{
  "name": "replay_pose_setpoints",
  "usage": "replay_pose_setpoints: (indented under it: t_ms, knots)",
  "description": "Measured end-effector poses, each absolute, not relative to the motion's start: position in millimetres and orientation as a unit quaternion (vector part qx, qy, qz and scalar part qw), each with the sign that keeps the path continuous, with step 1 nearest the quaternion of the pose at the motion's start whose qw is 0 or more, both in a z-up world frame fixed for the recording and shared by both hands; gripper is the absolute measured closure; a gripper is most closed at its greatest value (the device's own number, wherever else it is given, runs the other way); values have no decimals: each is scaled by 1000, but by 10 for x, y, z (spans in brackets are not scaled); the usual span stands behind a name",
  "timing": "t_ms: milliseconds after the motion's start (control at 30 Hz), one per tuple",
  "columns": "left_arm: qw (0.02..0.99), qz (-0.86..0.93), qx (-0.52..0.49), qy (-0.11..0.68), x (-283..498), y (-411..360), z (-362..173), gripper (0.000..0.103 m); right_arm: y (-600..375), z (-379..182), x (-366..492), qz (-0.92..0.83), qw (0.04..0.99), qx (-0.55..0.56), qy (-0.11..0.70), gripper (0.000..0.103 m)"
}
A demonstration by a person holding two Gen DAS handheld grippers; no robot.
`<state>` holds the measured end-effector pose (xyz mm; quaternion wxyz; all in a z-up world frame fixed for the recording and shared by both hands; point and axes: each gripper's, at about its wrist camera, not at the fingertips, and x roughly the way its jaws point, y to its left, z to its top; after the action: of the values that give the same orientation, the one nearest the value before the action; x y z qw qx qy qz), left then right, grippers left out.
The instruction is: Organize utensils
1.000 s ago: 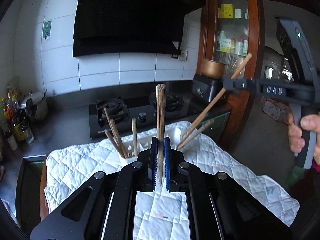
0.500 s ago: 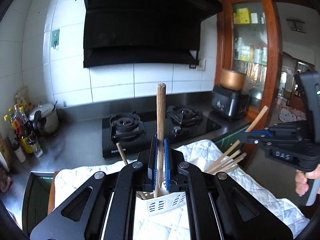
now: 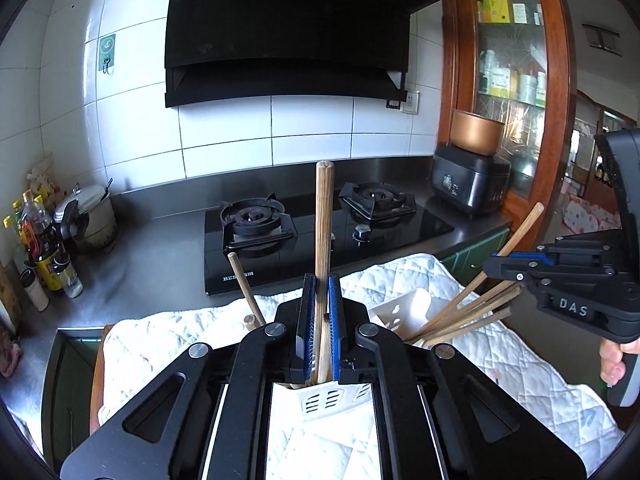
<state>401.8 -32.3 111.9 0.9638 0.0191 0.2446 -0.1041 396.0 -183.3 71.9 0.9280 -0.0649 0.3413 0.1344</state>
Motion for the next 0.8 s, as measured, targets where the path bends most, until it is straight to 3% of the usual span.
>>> replay_pose_setpoints:
  t_ms: [433, 800]
  knots:
    - [965, -102, 31, 240, 3993, -356, 1172, 94, -1816, 759, 3953, 139, 931, -63, 331, 93]
    - [969, -110, 13, 221, 3606, -244, 1389, 93, -1942, 964, 3517, 140, 946, -49, 290, 63]
